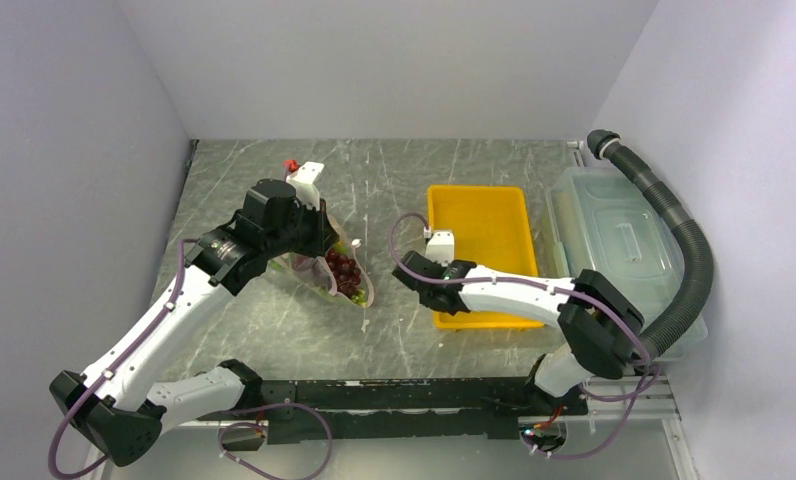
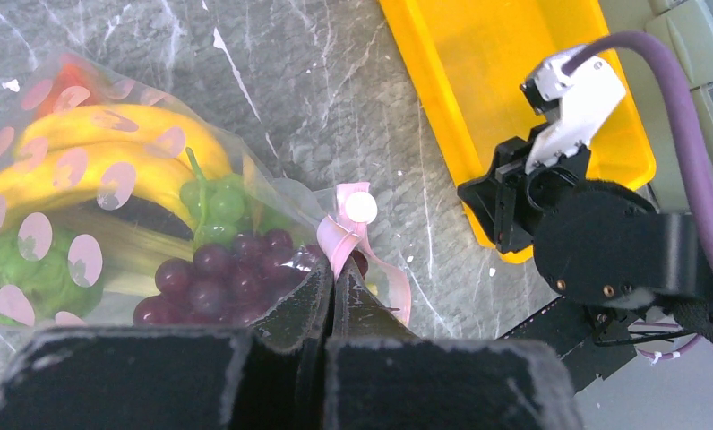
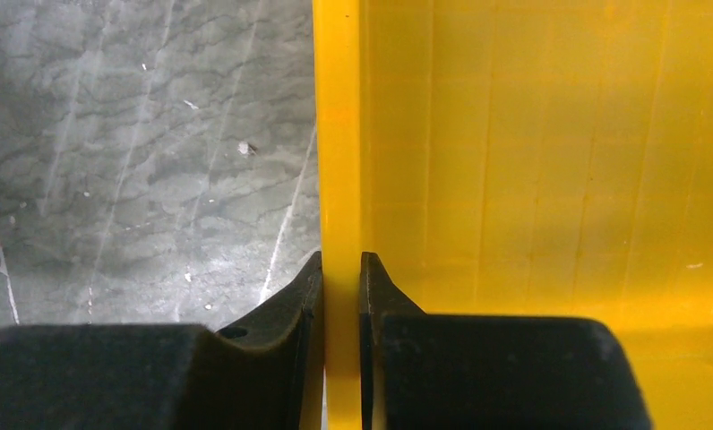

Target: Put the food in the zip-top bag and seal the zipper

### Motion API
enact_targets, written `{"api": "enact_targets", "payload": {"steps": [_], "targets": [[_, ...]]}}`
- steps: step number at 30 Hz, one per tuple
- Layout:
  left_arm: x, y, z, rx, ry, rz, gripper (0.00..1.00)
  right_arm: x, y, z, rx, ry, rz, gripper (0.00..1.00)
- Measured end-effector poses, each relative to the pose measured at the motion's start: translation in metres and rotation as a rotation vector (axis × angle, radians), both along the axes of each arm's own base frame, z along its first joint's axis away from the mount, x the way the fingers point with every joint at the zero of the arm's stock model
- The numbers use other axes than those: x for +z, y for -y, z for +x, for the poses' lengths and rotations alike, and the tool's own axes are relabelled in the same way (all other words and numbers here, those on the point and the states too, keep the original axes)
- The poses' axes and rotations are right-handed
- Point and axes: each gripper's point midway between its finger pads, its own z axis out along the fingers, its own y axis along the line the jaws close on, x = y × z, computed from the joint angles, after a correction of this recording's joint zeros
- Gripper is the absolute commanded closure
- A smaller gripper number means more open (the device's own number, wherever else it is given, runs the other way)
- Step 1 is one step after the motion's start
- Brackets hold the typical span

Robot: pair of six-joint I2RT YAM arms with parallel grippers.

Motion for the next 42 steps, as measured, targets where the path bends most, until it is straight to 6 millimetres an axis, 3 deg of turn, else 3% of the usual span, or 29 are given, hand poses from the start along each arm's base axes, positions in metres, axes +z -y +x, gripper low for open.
{"api": "enact_targets", "payload": {"steps": [11,19,29,42], "targets": [[0.000,0.000,0.000,0.001,0.000,0.000,1.00,0.017,0.020,-0.021,-0.083,0.245,0.006,1.00],[0.000,0.000,0.000,0.002,0.000,0.001,1.00,0.039,0.020,-0.025,-0.138,0.422,0.045,1.00],[0.000,0.000,0.000,0.002,0.000,0.001,1.00,0.038,0.018,-0.025,-0.146,0.434,0.003,1.00],[0.000,0.000,0.000,0.002,0.000,0.001,1.00,0.042,-0.006,-0.022,0.004,0.323,-0.008,1.00]]}}
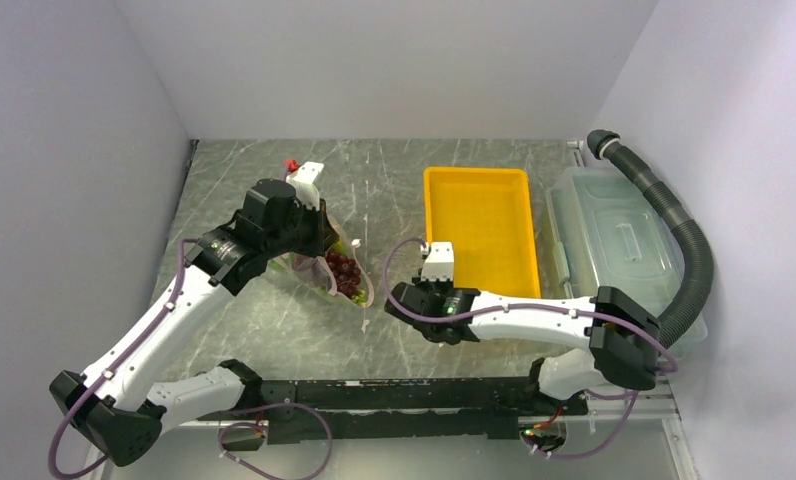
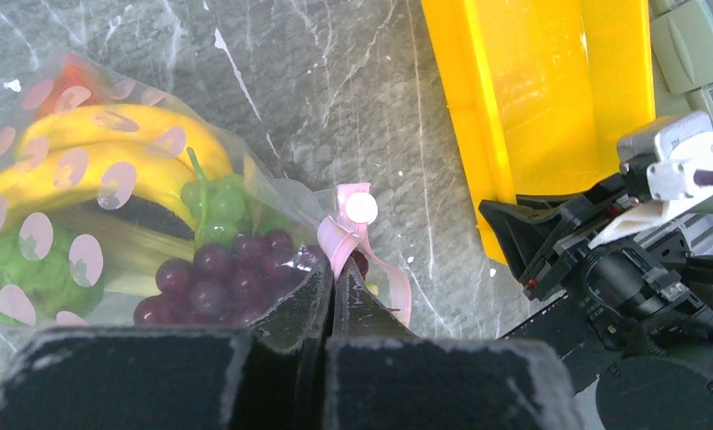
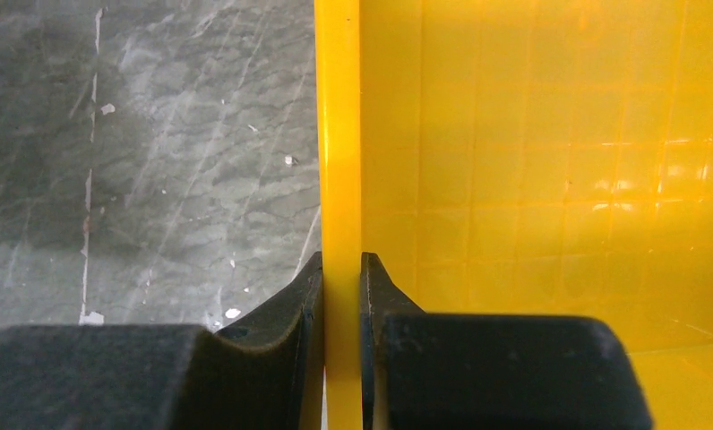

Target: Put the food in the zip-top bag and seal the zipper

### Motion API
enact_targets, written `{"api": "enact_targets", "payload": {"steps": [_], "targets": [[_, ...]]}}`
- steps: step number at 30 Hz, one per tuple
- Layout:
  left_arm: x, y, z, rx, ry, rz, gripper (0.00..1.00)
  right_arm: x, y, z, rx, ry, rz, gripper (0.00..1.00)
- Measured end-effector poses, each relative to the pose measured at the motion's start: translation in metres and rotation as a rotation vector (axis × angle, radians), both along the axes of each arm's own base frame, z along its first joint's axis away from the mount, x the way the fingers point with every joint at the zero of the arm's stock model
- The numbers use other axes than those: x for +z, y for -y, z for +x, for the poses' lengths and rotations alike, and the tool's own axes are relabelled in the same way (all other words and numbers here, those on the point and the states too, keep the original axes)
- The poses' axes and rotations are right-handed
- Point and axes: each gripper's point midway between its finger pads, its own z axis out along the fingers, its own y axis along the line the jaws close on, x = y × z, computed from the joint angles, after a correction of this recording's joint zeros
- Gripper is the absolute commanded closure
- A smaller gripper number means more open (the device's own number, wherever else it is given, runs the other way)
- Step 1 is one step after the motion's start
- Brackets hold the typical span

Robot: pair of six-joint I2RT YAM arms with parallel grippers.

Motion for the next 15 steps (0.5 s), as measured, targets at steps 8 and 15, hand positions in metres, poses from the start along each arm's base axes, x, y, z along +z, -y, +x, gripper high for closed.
{"api": "enact_targets", "payload": {"steps": [8,15], "targets": [[0.000,0.000,0.000,0.001,0.000,0.000,1.00,0.002,0.003,0.015,0.010,-0.091,0.009,1.00],[0.000,0.000,0.000,0.001,0.000,0.000,1.00,-0.009,0.011,0.025,0.033,-0.201,-0.001,1.00]]}}
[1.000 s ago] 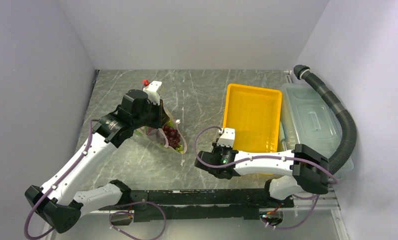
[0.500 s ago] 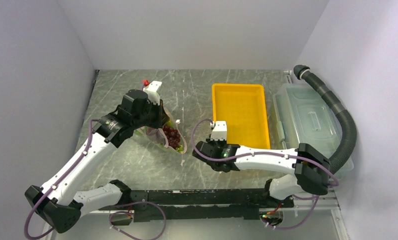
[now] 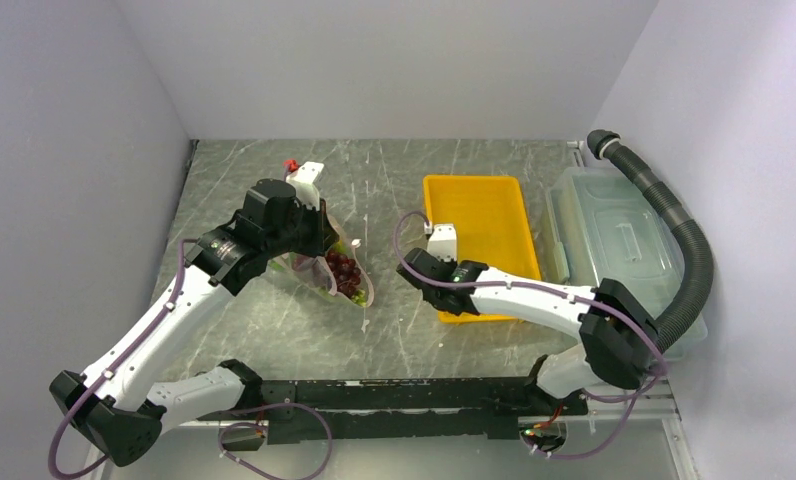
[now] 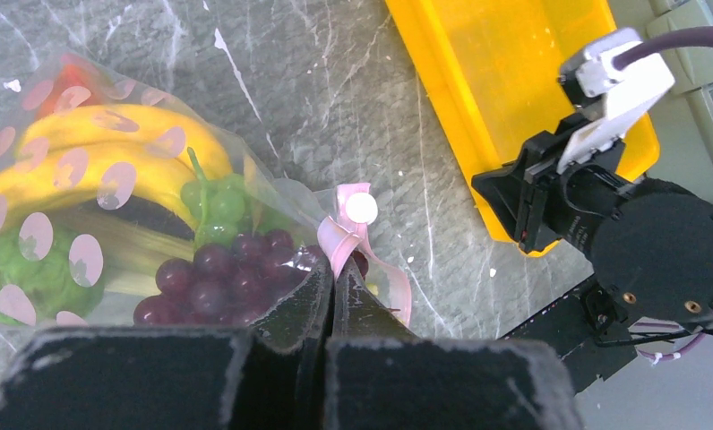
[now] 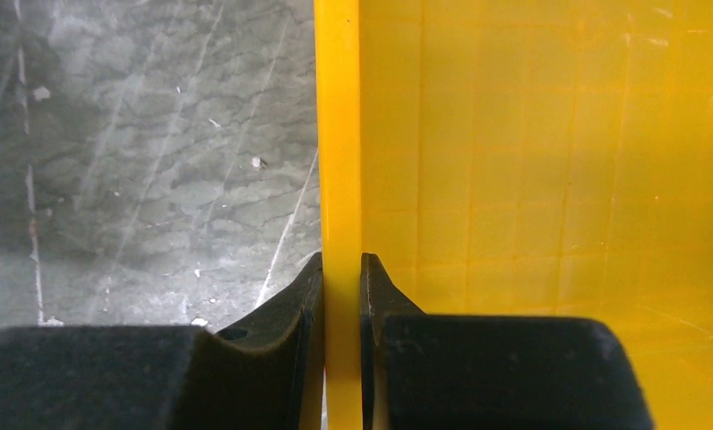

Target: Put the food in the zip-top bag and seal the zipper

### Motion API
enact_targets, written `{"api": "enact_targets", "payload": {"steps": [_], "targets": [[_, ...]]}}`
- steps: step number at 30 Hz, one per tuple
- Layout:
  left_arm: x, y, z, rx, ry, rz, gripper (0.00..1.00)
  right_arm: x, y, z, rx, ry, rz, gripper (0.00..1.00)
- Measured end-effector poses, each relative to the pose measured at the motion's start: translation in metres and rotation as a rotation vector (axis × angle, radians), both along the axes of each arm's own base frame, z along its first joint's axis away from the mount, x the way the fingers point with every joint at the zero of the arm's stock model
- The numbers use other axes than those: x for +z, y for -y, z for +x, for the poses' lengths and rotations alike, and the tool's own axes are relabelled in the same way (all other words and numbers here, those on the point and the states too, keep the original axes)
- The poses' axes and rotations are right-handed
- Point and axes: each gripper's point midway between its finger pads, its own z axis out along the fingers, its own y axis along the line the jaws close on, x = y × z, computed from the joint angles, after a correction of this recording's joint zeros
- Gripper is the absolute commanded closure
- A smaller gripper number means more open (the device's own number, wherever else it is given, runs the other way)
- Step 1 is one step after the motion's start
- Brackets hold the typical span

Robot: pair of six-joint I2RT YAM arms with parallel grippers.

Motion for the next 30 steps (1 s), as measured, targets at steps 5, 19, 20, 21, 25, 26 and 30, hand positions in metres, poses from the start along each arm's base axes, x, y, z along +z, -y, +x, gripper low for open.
{"api": "enact_targets", "payload": {"steps": [5,19,20,21,25,26,30], "targets": [[0.000,0.000,0.000,-0.001,0.000,0.000,1.00,-0.018,-0.001,-0.001,0.038,-0.087,-0.029,1.00],[0.000,0.000,0.000,-0.001,0.000,0.000,1.00,-0.028,-0.007,0.004,0.071,-0.140,-0.053,0.42],[0.000,0.000,0.000,-0.001,0.000,0.000,1.00,-0.026,-0.008,0.005,0.071,-0.136,-0.050,0.41],[0.000,0.000,0.000,-0.001,0.000,0.000,1.00,-0.023,-0.008,0.005,0.072,-0.131,-0.043,0.40],[0.000,0.000,0.000,0.000,0.001,0.000,1.00,-0.002,-0.009,0.005,0.077,-0.100,0.002,0.38],[0.000,0.000,0.000,-0.001,0.000,0.000,1.00,0.006,-0.010,0.004,0.082,-0.088,0.025,0.38],[0.000,0.000,0.000,0.000,0.000,0.000,1.00,0.047,-0.022,0.001,0.122,-0.031,0.168,0.37]]}}
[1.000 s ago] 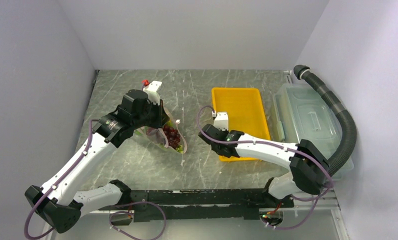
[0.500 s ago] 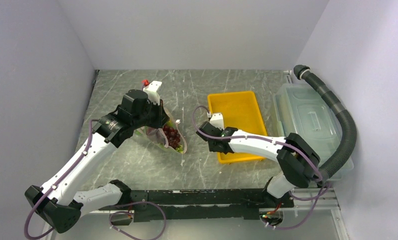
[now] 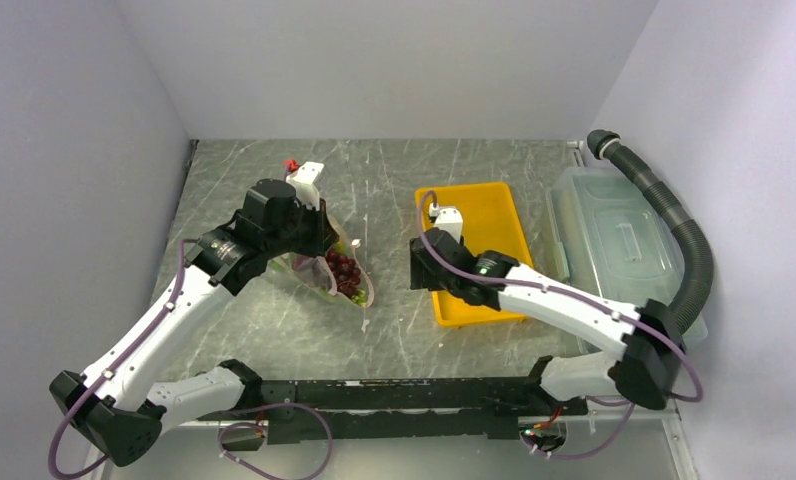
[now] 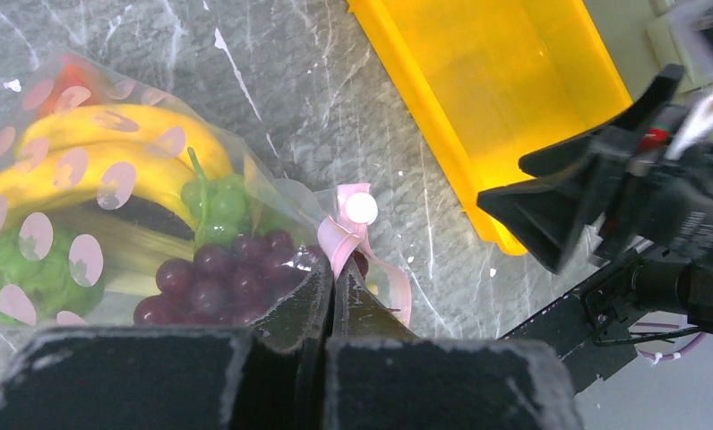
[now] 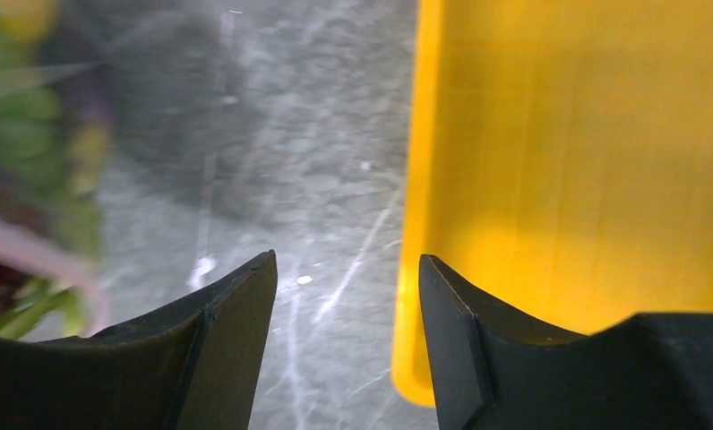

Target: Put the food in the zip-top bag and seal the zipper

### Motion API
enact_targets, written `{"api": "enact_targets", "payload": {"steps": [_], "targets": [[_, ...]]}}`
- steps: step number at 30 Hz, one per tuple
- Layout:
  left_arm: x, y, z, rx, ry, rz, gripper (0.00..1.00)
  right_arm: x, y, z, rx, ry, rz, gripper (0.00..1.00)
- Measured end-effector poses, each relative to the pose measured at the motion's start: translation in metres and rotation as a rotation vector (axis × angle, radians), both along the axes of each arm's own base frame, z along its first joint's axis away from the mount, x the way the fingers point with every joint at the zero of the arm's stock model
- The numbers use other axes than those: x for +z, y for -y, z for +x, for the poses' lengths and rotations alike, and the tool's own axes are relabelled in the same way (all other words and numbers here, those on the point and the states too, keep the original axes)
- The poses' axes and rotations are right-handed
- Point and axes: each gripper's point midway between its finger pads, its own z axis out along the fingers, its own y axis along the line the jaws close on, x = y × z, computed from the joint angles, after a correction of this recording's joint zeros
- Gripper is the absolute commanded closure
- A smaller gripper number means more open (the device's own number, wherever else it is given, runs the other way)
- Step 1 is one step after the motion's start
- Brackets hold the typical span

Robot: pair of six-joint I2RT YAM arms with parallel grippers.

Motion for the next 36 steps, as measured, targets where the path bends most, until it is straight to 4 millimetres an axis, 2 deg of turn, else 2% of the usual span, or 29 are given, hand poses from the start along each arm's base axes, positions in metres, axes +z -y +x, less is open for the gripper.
{"api": "enact_targets", "payload": {"steps": [5,9,15,19,23,31,36], "targets": [[0.000,0.000,0.000,0.001,0.000,0.000,1.00,0.043,-0.022,-0.010,0.081,0.035,0.201,0.37],[0.000,0.000,0.000,0.001,0.000,0.000,1.00,0.054,-0.042,-0.021,0.161,0.023,0.331,0.38],[0.000,0.000,0.000,0.002,0.000,0.001,1.00,0.034,-0.062,-0.043,0.245,-0.073,0.438,0.40],[0.000,0.000,0.000,0.002,0.000,0.001,1.00,0.031,-0.074,-0.049,0.277,-0.105,0.481,0.41],[0.000,0.000,0.000,0.002,0.000,0.001,1.00,0.027,-0.085,-0.050,0.298,-0.124,0.503,0.45],[0.000,0.000,0.000,0.002,0.000,0.000,1.00,0.000,-0.094,-0.049,0.296,-0.186,0.464,0.49],[0.000,0.000,0.000,0.002,0.000,0.001,1.00,-0.001,-0.103,-0.046,0.305,-0.190,0.471,0.51]]}}
